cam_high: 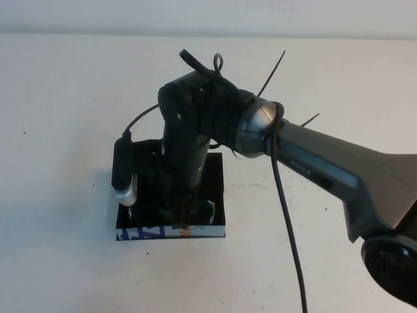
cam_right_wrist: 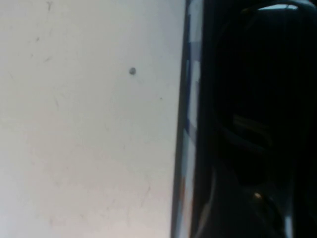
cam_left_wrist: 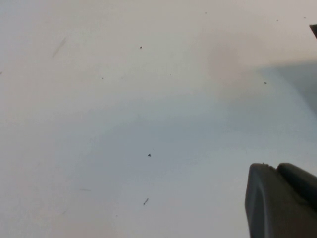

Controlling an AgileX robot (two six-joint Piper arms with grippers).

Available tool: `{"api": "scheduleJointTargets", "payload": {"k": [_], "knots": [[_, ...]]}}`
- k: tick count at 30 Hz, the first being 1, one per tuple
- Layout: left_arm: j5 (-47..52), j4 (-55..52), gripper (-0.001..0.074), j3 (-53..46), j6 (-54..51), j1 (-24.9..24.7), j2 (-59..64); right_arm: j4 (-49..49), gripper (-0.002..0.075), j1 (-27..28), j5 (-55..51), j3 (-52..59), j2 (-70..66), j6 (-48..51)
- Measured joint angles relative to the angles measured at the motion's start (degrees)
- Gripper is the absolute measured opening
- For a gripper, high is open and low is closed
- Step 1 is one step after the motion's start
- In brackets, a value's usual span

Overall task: Return glasses to glasses case
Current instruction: Place the glasses in the glasses case

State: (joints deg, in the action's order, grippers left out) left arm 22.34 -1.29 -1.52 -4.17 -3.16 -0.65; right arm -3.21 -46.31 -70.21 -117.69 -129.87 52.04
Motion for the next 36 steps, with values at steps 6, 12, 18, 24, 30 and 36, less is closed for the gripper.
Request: {"api": "scheduleJointTargets", "payload": {"k": [6, 12, 18, 24, 30, 36], "knots": [[0.0, 0.0, -0.0004, 0.0, 0.0, 0.0, 0.0, 2.82, 0.0312, 0.0, -0.02, -0.78, 3.55, -2.84], [0.0, 0.0, -0.0004, 0.0, 0.0, 0.0, 0.0, 3.51, 0.0286, 0.0, -0.13, 1.9, 10.91, -18.61], [0.0, 0.0, -0.0004, 0.0, 0.0, 0.0, 0.0, 5.89, 0.0111, 0.42, -0.53, 15.11, 23.54, -33.84], [0.0, 0.0, -0.0004, 0.0, 0.0, 0.0, 0.0, 6.62, 0.0, 1.07, -0.02, 20.09, 25.43, -39.87], [0.0, 0.0, -0.0004, 0.0, 0.0, 0.0, 0.0, 6.62, -0.0011, 2.69, 3.05, 20.23, 25.47, -40.21], [0.0, 0.0, -0.0004, 0.0, 0.0, 0.0, 0.0, 5.67, -0.0011, 3.36, 3.6, 20.23, 25.47, -40.21]]}}
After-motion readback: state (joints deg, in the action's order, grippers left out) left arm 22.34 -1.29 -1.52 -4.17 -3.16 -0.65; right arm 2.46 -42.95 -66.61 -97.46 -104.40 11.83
